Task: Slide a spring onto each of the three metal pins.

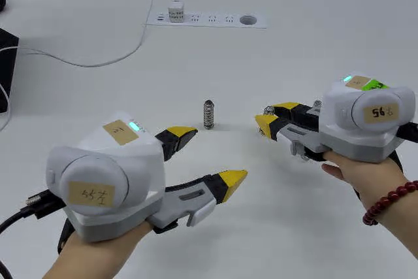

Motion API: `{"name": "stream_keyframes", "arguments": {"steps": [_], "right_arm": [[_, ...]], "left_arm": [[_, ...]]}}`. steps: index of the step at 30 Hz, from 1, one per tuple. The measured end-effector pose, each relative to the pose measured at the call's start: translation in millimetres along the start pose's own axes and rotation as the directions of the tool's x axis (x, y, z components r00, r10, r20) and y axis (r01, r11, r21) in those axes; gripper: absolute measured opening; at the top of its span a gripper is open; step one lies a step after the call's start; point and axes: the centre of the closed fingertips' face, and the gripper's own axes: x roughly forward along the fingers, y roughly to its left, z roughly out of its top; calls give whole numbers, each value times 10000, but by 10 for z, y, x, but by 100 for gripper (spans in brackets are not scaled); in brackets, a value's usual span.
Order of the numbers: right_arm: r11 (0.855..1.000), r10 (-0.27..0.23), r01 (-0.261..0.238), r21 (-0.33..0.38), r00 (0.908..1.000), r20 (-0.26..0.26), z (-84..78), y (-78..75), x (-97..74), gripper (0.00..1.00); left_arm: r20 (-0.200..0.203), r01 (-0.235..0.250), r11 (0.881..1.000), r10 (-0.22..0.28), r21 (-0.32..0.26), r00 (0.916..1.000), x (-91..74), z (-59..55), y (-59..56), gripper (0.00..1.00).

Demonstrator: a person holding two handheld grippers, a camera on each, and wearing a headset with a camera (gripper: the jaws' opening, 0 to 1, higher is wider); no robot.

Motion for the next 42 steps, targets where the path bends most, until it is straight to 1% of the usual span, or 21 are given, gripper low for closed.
{"name": "stream_keyframes", "arguments": {"steps": [3,5,8,17,23,29,32,35,38,42], "right_arm": [[9996,7,-13,271,9998,201,77,9,-65,25],[9995,24,-33,323,9996,268,115,19,-101,26],[9980,-14,-14,633,9990,443,175,-1,-172,31],[9945,-164,103,1042,9982,579,260,-41,-421,41],[9912,-301,202,1307,9968,736,315,-106,-579,46],[9901,-493,395,1350,9963,700,307,-172,-716,48],[9886,-637,529,1408,9953,735,300,-210,-785,48],[9888,-781,676,1333,9941,758,291,-244,-848,49],[9869,-839,716,1443,9932,807,276,-271,-910,50],[9872,-959,856,1346,9928,721,235,-298,-977,50]], "left_arm": [[-20,-21,10000,21,84,10000,25,8,-8,56],[-20,-2,9999,2,119,10000,40,17,-17,56],[26,60,9998,-60,167,10000,78,44,-47,57],[55,321,9988,-323,382,9995,200,85,-157,59],[79,532,9971,-537,539,9985,308,109,-245,59],[-14,721,9962,-721,483,9974,419,89,-319,58],[-71,874,9951,-872,455,9962,472,79,-363,56],[-81,918,9950,-915,394,9958,526,70,-389,56],[-122,974,9946,-970,359,9952,587,59,-424,55],[-173,1040,9941,-1035,308,9945,662,45,-455,54]]}}
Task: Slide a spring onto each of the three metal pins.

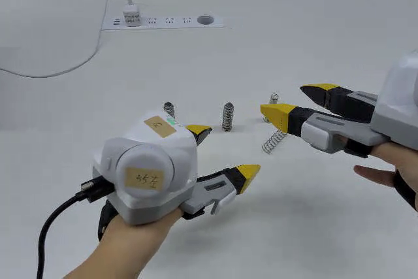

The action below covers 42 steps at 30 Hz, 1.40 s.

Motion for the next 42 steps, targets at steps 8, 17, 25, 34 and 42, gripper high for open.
{"name": "stream_keyframes", "arguments": {"steps": [8,17,25,34,42], "right_arm": [[9996,-248,250,161,9996,-107,-77,-110,-147,51],[9997,-94,94,239,10000,-13,-151,-141,-270,50],[9995,12,-6,324,9998,-192,-260,-146,-332,48],[9993,86,-75,368,9995,-288,-348,-126,-379,47],[9989,-108,125,462,9993,-363,-407,-177,-412,46]], "left_arm": [[-152,108,9998,-110,-156,9998,193,-36,-58,51],[-414,214,9996,-221,-180,9989,397,-112,-110,44],[-555,141,9999,-137,58,9984,530,-153,-117,37],[-470,311,9994,-303,168,9984,684,-115,-165,30],[-938,298,9987,-258,415,9953,775,-185,-153,22]]}}
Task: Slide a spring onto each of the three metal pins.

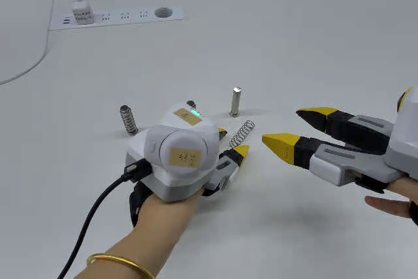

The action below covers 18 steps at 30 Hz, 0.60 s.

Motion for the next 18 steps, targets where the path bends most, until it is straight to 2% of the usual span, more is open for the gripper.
{"name": "stream_keyframes", "arguments": {"steps": [4,8,14,18], "right_arm": [[10000,-52,52,18,10000,-9,-14,-15,-3,45],[9999,-109,109,36,9999,-42,-28,-28,-1,44],[9998,-63,59,-183,9997,-219,-61,-3,10,44],[10000,-43,43,-15,9998,-206,-64,6,15,44]], "left_arm": [[37,86,9998,-85,-183,10000,12,2,4,20],[18,109,9999,-109,-108,9999,21,3,5,17],[-100,99,9999,-99,-43,9999,22,-14,9,12],[-201,112,9998,-114,-137,9997,19,-12,16,11]]}}
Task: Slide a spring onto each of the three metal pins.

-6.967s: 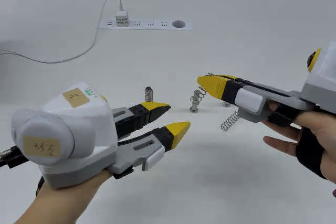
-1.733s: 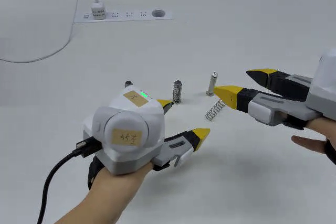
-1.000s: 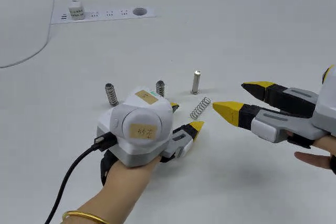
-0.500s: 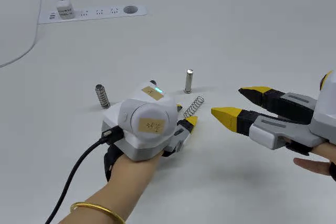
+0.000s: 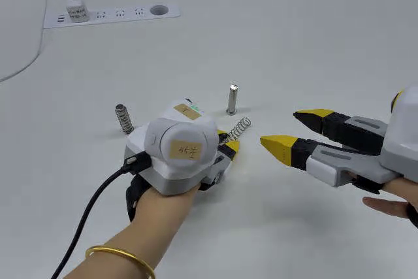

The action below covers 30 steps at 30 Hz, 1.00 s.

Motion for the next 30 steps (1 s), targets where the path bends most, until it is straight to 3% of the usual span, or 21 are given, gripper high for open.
{"name": "stream_keyframes", "arguments": {"steps": [7,13,21,30], "right_arm": [[10000,20,-19,92,10000,-72,0,4,0,46],[9986,24,-25,524,10000,19,42,-17,1,46],[9933,125,-138,1144,9998,123,116,-11,17,45],[9810,418,-479,1881,9985,367,216,72,62,40]], "left_arm": [[-28,159,9986,-160,-497,9999,-16,-3,14,10],[-14,281,9983,-282,-507,9996,-64,-19,2,9],[651,614,9965,-576,-571,9962,-235,112,-53,9],[1405,893,9945,-808,-549,9868,-481,243,-82,9]]}}
